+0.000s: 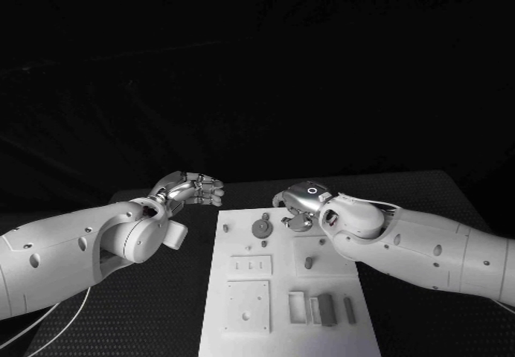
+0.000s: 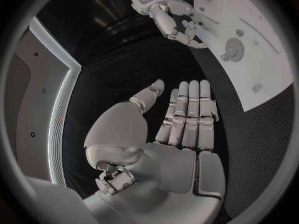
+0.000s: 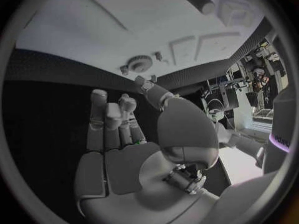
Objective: Assemble the parts on the task board
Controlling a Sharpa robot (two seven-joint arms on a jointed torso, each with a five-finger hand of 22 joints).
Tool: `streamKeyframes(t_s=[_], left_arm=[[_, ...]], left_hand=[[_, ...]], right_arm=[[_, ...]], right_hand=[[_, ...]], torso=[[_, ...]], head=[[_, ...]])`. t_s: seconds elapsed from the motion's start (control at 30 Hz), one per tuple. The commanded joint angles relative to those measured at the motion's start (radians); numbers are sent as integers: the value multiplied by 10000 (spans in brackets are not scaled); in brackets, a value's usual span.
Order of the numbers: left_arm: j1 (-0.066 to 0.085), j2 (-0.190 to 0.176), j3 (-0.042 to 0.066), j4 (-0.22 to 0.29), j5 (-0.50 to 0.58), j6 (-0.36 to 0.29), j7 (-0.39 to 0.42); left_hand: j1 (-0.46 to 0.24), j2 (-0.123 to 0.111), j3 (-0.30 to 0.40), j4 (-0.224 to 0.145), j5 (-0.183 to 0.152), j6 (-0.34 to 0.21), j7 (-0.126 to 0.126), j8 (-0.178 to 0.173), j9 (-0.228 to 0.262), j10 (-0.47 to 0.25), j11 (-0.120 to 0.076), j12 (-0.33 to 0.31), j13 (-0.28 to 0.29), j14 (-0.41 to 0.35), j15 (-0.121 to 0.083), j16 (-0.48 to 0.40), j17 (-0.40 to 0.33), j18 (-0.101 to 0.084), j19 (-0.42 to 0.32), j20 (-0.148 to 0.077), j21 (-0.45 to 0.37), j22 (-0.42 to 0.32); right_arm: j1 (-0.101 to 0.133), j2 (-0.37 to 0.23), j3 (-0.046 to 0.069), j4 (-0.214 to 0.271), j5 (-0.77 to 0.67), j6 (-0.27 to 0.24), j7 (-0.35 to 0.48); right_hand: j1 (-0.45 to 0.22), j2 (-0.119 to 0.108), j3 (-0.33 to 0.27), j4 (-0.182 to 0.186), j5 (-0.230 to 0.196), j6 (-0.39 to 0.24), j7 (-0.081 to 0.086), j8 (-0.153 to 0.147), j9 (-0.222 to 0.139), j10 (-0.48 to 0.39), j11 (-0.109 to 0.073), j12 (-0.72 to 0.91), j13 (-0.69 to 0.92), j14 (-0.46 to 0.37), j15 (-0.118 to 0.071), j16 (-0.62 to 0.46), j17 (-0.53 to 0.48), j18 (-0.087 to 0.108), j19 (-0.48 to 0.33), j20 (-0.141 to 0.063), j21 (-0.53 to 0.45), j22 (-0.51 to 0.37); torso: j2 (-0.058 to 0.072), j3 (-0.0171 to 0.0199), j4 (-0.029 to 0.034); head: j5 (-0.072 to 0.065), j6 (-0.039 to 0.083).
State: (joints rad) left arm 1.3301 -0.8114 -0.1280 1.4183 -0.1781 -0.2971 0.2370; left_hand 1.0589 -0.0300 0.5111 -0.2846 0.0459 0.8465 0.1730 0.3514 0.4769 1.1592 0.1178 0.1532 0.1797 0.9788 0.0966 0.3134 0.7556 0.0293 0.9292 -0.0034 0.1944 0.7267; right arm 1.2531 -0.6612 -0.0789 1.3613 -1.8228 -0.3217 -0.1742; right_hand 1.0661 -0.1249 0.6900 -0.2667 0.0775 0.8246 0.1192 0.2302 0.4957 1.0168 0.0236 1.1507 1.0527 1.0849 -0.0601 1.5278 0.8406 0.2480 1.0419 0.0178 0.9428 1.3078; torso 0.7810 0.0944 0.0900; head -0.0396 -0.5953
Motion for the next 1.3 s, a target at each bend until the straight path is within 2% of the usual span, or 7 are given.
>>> streamKeyframes(t_s=[0.03,0.17,0.33,0.5,0.63,0.83,1.3], left_arm=[[11,27,8,-76,33,140,123],[6,57,6,-129,34,208,180],[4,71,4,-186,35,259,255],[1,64,3,-187,40,365,317],[-3,57,3,-192,40,416,334],[-6,57,2,-221,40,431,334],[-30,100,1,-322,40,473,337]], left_hand=[[-10,-78,-41,7,40,-18,48,-63,1,65,-3,-43,10,2,69,-66,12,58,21,59,-53,15],[-108,-108,-101,46,39,-26,59,-75,3,66,6,-63,14,3,81,-84,24,57,21,72,-61,21],[-141,-115,-126,51,40,-22,58,-78,6,71,4,-73,18,5,81,-94,32,62,20,73,-66,25],[-251,-141,-197,80,38,-13,51,-82,14,83,3,-95,28,11,79,-116,51,69,19,77,-78,32],[-265,-150,-209,78,38,-13,49,-85,16,84,3,-101,30,11,77,-122,55,71,17,76,-82,34],[-272,-155,-217,74,38,-12,47,-86,17,86,2,-105,31,12,76,-126,59,73,16,76,-84,35],[-273,-155,-218,74,38,-12,47,-86,17,86,2,-105,31,12,76,-126,59,73,16,76,-85,35]], right_arm=[[99,-428,108,316,1614,-731,1002],[175,-1095,157,508,3126,-1347,2119],[213,-1647,161,281,4081,-804,2984],[211,-1956,156,-105,3842,-573,2936],[170,-2180,150,-438,3447,-296,2878],[95,-2381,99,-970,3287,-5,2950],[-433,-1988,59,-1589,3168,217,3165]], right_hand=[[-21,-246,66,174,29,455,387,18,-18,-547,231,53,-48,66,15,10,-26,138,91,-17,16,135],[85,-436,194,270,22,692,383,171,29,-642,229,-133,-249,-61,27,-229,-163,138,-80,21,-153,88],[177,-498,210,268,15,651,380,203,50,-785,236,-727,-898,-335,30,-870,-487,134,-534,272,-611,-39],[323,-597,227,250,12,610,402,247,86,-981,279,-1505,-1831,-695,73,-1648,-800,117,-1026,581,-1184,-238],[367,-788,167,243,14,585,389,257,92,-949,259,-1609,-2080,-688,60,-1747,-812,138,-1032,646,-1260,-257],[299,-1108,96,380,14,548,373,257,90,-928,244,-1618,-2257,-682,50,-1801,-791,138,-1012,676,-1311,-261],[292,-1135,91,397,14,538,371,254,88,-936,243,-1620,-2272,-688,49,-1807,-789,138,-1015,678,-1318,-261]], torso=[[-32,13,-50],[-77,15,-119],[-122,19,-257],[-146,47,-358],[-160,81,-415],[-158,87,-427],[-158,70,-400]], head=[[-41,82],[16,104],[12,156],[68,167],[65,164],[73,130],[30,44]])
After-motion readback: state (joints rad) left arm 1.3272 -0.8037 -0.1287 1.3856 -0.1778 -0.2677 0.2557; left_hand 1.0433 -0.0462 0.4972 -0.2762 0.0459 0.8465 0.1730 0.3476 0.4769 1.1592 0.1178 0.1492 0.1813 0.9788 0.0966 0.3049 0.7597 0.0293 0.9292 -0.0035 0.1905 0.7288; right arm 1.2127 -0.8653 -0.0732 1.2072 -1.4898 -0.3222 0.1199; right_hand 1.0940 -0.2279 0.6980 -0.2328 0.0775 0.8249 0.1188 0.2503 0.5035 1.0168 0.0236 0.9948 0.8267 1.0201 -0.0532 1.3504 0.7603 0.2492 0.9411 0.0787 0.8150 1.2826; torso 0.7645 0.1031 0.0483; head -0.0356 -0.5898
